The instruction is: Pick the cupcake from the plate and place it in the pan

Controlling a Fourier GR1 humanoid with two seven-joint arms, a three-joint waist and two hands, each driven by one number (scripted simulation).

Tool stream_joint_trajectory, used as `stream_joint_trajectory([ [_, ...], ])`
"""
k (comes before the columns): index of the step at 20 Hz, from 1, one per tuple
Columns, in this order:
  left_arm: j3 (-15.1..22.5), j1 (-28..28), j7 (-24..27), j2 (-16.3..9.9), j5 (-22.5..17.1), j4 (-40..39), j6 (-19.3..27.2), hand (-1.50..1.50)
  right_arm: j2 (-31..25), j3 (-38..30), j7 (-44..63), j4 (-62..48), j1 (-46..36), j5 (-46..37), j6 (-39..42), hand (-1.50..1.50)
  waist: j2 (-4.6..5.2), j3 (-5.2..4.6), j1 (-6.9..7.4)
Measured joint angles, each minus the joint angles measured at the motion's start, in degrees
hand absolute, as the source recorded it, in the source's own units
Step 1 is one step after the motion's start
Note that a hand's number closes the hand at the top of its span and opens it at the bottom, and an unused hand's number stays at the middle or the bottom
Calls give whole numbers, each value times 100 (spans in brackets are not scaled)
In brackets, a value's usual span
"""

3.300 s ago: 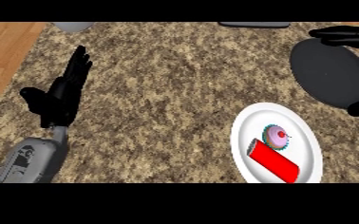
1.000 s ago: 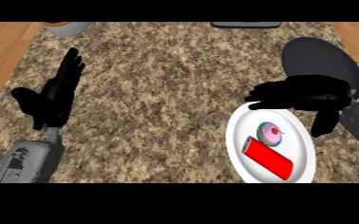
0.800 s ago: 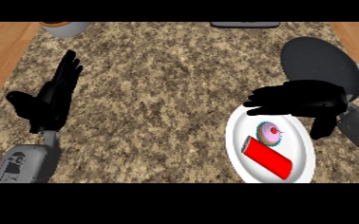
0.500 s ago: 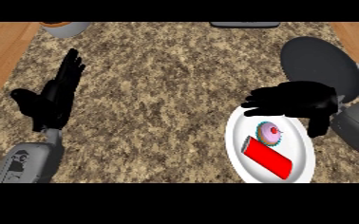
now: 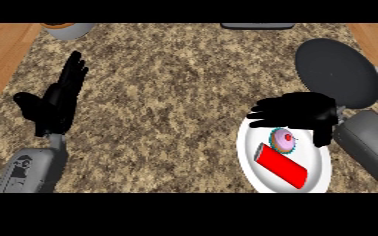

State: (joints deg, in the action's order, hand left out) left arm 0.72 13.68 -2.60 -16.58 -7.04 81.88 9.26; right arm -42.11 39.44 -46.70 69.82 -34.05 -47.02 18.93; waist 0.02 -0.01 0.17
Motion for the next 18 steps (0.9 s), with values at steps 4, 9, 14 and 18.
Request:
stream_joint_trajectory([
  [4, 8, -51, -183, 75, 77, 221, 14, 0, 199, -74, -60, -222, 25, -399, -62, -150, -2, 1, 11],
  [9, -80, -140, -37, 118, 126, 157, -88, 0, 398, -70, -97, -388, 211, -814, -151, -150, 0, 1, 8],
  [14, -161, 5, -89, 125, 148, 67, -160, 0, 523, 41, -377, -571, 301, -1100, -318, 150, 3, 2, 7],
  [18, -242, 98, -92, 113, 159, -2, -226, 0, 653, 52, -604, -651, 292, -1274, -552, 150, -1, 0, 11],
])
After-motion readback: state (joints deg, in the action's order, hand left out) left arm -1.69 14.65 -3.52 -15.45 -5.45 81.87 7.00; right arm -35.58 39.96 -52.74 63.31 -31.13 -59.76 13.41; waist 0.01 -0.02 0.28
